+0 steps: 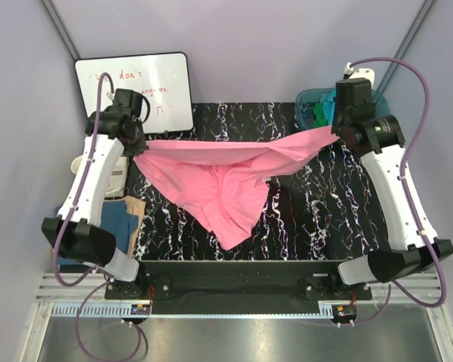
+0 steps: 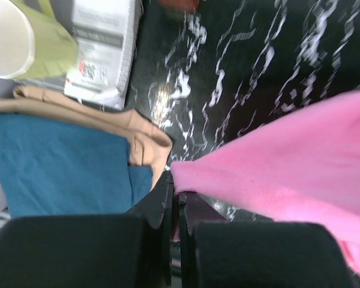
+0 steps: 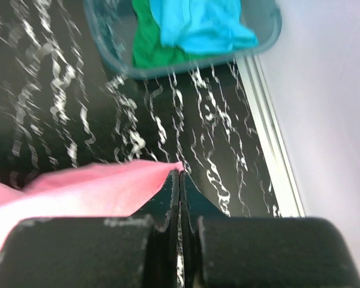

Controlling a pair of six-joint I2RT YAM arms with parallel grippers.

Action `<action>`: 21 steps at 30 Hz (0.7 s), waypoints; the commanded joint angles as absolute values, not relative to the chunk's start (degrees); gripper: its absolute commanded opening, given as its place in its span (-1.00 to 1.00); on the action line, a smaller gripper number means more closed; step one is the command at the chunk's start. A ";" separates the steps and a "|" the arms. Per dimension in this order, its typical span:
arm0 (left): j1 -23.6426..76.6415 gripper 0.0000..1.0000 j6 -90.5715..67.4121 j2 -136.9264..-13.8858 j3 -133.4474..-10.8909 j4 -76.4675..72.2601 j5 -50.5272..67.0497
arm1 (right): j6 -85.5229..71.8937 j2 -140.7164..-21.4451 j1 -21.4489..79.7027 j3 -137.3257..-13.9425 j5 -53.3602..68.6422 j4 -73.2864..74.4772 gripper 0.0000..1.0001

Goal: Fold and stack the t-shirts
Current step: Flatten the tshirt out

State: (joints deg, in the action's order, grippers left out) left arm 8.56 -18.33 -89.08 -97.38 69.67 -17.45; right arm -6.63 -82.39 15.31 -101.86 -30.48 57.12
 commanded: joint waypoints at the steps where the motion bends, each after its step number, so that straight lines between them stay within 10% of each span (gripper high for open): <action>1: 8.44 -1.00 -19.77 -80.18 -101.95 64.87 -21.63 | -6.58 -75.52 15.03 -107.92 -29.63 54.76 -1.00; 21: 10.63 -1.00 -14.59 -50.46 -106.52 58.97 -13.01 | -3.61 -52.56 15.12 -114.78 -0.09 54.23 -1.00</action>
State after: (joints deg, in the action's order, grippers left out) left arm 10.33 -16.75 -54.81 -104.44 62.85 -15.53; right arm -5.19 -53.36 15.33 -111.70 -4.45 55.99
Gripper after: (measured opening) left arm 0.025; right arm 0.009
